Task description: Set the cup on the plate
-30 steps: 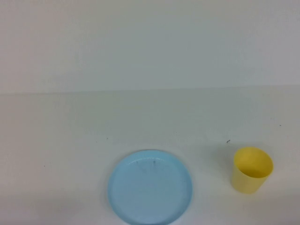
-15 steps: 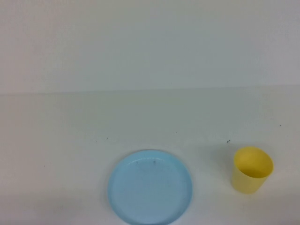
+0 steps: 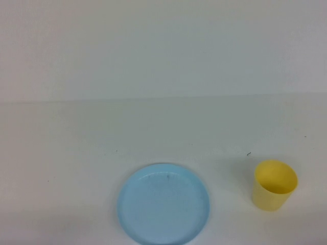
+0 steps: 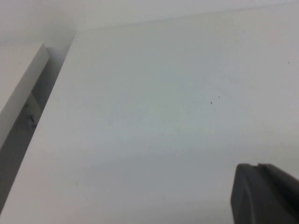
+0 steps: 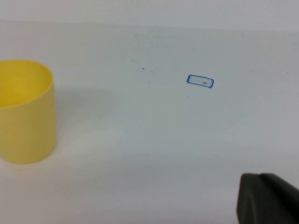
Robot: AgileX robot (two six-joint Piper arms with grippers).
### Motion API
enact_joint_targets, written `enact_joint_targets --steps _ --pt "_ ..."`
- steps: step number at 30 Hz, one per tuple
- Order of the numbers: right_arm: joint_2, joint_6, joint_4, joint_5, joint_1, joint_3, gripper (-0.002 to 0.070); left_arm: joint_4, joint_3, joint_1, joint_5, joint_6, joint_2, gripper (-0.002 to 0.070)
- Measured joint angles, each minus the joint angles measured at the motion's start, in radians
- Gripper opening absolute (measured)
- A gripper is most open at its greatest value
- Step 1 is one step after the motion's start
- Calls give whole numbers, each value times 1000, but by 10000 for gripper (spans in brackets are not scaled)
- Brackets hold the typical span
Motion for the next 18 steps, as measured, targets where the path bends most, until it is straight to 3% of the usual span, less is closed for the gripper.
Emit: enact_joint_targets --steps 8,13,18 --pt "0 0 -29 -34 0 0 0 -27 0 0 -134 0 0 0" --pt "0 26 -17 -278 0 0 0 -129 0 0 -312 -33 0 0" --pt "0 36 -11 -437 0 0 0 -154 -2 0 -328 -26 0 0"
